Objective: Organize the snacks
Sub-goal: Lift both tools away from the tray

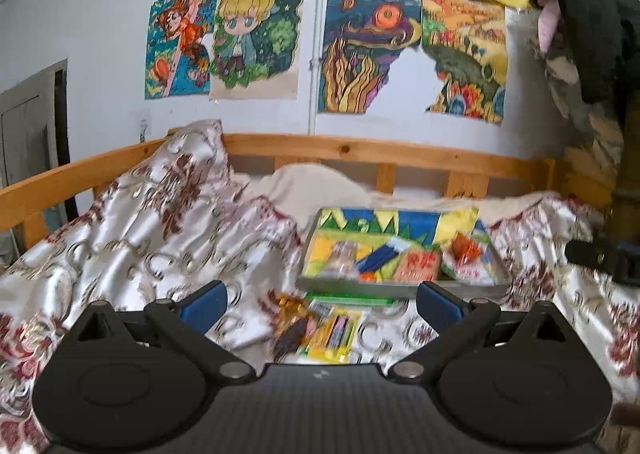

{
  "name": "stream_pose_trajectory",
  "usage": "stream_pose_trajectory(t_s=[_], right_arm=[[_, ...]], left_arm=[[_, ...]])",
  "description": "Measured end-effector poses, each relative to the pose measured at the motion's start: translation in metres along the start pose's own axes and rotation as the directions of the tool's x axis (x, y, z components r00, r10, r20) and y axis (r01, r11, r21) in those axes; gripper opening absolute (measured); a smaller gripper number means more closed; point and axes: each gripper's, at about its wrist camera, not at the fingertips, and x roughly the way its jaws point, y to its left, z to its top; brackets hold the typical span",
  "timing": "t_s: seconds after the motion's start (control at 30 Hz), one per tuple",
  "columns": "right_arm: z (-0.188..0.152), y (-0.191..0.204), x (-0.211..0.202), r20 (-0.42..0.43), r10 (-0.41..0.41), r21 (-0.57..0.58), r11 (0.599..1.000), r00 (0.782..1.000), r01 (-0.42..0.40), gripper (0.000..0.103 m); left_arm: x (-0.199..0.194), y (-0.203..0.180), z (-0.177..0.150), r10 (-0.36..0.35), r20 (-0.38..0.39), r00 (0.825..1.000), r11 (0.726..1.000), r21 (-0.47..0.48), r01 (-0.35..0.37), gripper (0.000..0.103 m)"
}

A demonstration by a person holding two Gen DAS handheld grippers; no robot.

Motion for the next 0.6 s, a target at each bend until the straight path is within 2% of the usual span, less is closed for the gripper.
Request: stream_pose_trajectory(t_s=[0.1,0.23,0.4,0.6], right_arm=[[-0.006,0.006,-0.007,-0.016,0.010,-0.009,1.000,1.000,-0.010,0.102],[-0.012,0.014,-0.010,-0.048,0.020,-0.024,0.999,0.999,-0.021,0.102],[-0.020,0.022,-0.006,-0.106,0.022,-0.043,0.999,0.994,-0.027,0.102],[-0.022,0.027,-0.002,-0.136,0.020,-0.058,0.998,0.990,-0.028,0.102]], left_arm=[[-0.003,0.002,-0.010,0.021,-0.045,0.999,1.000,0.011,-0.020,0.102],[-0.003,0.002,-0.020,0.084,-0.106,0.991,0.996,0.051,-0.079,0.102],[-0.001,0.001,-0.028,0.095,-0.149,0.984,0.994,0.073,-0.085,0.102],[0.001,0.004,-0.030,0.109,-0.170,0.979,0.993,0.071,-0.098,0.102]])
